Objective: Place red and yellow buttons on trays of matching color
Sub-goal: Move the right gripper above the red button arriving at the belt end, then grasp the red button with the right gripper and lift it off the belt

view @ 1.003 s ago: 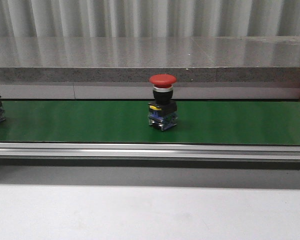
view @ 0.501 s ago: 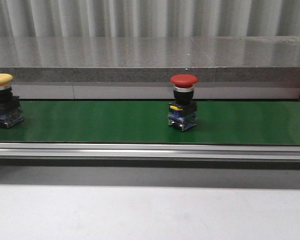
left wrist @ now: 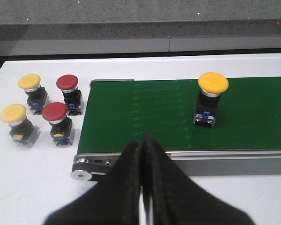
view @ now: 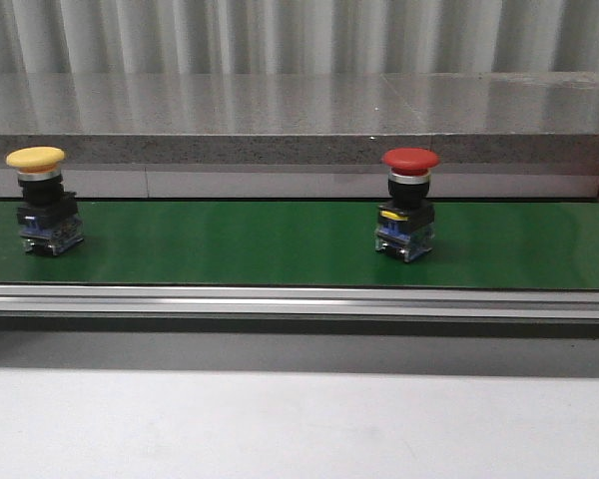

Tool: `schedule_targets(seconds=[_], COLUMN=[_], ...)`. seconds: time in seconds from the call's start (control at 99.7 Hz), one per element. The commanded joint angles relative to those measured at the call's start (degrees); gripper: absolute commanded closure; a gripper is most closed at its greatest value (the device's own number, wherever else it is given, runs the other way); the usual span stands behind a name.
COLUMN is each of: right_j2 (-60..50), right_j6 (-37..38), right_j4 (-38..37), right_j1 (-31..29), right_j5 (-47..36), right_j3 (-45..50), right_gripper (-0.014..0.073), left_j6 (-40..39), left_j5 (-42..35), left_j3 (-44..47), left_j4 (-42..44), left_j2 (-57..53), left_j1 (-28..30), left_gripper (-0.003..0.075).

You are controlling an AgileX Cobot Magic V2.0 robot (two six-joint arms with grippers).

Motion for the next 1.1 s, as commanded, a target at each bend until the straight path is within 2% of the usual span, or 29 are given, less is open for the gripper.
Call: schedule_targets(seconds=[0.0,0.261,0.521,0.732,0.963,1.023,1.093], right_j2=[2.24,12.7,23.69,30.87,37.14,38.46,39.62], right_j6=[-1.65,-2.32,-2.32,-2.32,-2.37,-2.39,-2.39], right_j4=[0.77,0.77,0.77,0.77,0.77,0.66,0.66], right_j1=[1.74,11.42,17.77,20.2,20.32,20.32,20.32], right_j5=[-3.14,-7.06,-11.5,-14.6,-16.36,-17.13,-17.78], right_j3=[-1.94,-3.57,-7.35,-10.65,-13.52,-13.63,-13.63], right_gripper=[-0.0062,-0.0062,-0.0062,-0.0062,-0.006,-0.0024,0.0083], left_j6=[-0.05,-0.05,-0.05,-0.05,-0.05,-0.05,-0.05], left_j5=[-4.52,-4.52,-4.52,-4.52,-4.52,-4.52,-4.52], left_j3=[-1.45,-1.45,-1.45,-1.45,-1.45,-1.45,-1.45], left_j4=[0.25,0.25,0.25,0.25,0.25,0.25,0.25], left_j2=[0.36,0.36,0.36,0.36,0.36,0.36,0.36], left_j1=[-0.46,-0.46,-0.46,-0.46,-0.46,-0.46,-0.46], left_gripper=[0.0739,0.0739,0.0739,0.0739,0.0739,0.0739,0.0739])
